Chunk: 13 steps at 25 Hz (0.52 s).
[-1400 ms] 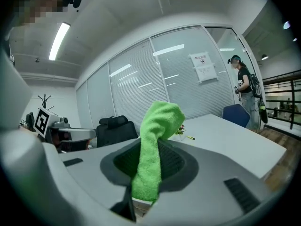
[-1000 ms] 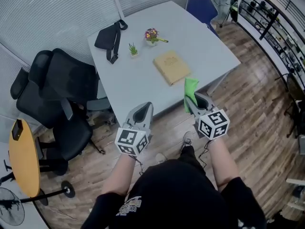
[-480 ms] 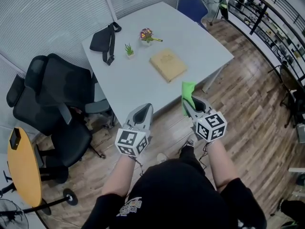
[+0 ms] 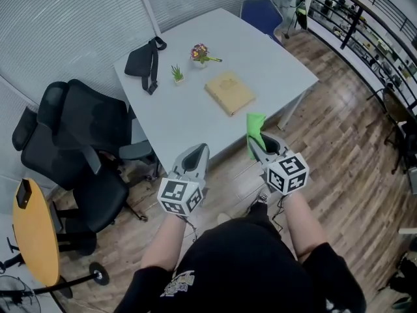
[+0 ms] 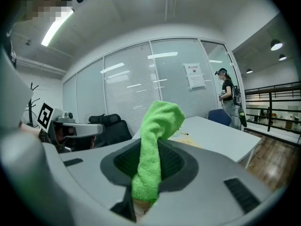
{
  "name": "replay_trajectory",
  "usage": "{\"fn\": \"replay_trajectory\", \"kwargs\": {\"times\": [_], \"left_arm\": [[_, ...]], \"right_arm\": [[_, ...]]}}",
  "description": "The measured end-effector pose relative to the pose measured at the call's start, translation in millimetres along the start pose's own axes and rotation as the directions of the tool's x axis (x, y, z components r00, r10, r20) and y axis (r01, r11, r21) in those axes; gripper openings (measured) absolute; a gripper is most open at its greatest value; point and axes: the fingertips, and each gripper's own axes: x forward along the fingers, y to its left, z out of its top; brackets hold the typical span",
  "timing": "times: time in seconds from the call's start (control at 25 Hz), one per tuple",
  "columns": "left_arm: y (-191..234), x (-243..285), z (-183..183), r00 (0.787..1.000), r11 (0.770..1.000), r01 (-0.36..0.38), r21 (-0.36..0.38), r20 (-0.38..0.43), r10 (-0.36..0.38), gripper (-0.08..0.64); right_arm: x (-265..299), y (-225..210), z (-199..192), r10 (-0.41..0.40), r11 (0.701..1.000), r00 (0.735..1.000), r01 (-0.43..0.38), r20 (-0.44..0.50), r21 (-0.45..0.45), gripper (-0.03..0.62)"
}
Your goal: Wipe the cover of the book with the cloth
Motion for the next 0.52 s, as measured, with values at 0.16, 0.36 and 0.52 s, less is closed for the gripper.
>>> {"fn": "replay_trajectory", "kwargs": {"times": [0.16,0.36,0.52], "left_arm": [[-2.9,-3.4,0.4,1.000,1.000,0.000,0.003,0.002,0.000,0.006],[-4.0,-5.8,0.9,1.000,1.000,-0.001,0.005,0.002,0.001,0.006],[-4.9,-6.9,0.9,1.000,1.000,0.000,0.005,0.004,0.000,0.006]], "right_arm": [[-3.0,2.1,-0.7,0.002,1.000,1.000,-0.002,0.002,-0.001,0.095],[-4.0,4.1,0.4,0.005,1.000,1.000,-0.005,0.005,-0.004,0.095],[-4.7,5.6,0.0,0.007,1.000,1.000,-0.006,0.008,-0.004,0.095]]}}
